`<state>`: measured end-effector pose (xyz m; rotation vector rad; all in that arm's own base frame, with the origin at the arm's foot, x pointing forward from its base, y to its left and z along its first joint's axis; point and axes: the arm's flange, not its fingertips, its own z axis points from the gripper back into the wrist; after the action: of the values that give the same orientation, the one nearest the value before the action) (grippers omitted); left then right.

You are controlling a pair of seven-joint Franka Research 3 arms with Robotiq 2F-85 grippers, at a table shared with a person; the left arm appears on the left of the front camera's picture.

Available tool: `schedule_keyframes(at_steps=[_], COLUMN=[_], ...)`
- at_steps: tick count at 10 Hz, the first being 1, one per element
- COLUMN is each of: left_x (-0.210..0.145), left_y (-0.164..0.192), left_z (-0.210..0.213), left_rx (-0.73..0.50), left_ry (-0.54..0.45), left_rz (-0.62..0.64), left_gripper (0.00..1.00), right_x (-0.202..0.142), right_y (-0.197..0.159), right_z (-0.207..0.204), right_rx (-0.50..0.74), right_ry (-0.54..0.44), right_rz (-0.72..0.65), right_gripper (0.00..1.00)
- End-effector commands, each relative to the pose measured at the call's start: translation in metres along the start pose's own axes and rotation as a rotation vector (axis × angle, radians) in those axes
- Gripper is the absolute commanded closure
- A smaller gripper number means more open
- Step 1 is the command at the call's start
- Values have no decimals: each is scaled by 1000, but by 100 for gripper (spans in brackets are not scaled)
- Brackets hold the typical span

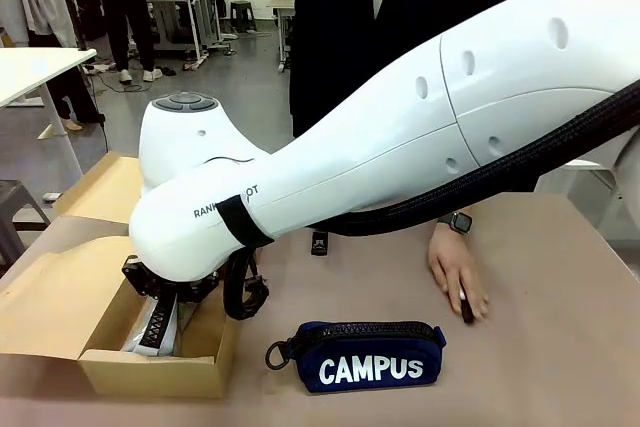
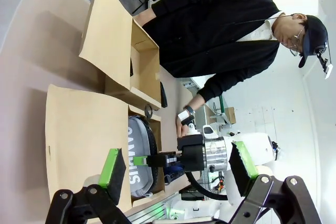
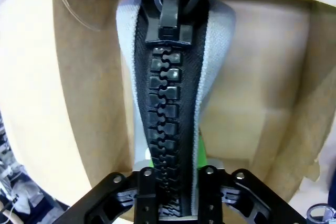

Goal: Place items inside the box.
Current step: Pick up a Pencil pouch or Stapler and place it inside the Mailer Box closest to the robot.

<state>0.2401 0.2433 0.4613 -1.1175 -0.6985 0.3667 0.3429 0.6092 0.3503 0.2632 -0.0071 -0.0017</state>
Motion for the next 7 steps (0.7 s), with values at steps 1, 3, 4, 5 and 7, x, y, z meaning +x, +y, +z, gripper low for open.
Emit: schedule_keyframes(at_steps=[1, 3, 4, 5, 7], left_x=[1, 1, 1, 1, 1], left_y=[0, 0, 0, 0, 0], left_z=[-1, -1, -1, -1, -1], left_rx=[-18, -18, -18, -18, -18], left_ry=[-9, -9, -9, -9, -9], left_rz=[-19, -19, -19, -19, -19], left_gripper=[0, 0, 0, 0, 0], right_x=[-1, 0, 0, 0, -5], right_y=[0, 0, 0, -2, -7], right_z=[-1, -2, 0, 2, 15], right_rx=[17, 26, 31, 48, 96], right_ry=[16, 16, 13, 14, 14], right_rz=[11, 13, 19, 25, 42], right_gripper=[14, 0, 0, 0, 0])
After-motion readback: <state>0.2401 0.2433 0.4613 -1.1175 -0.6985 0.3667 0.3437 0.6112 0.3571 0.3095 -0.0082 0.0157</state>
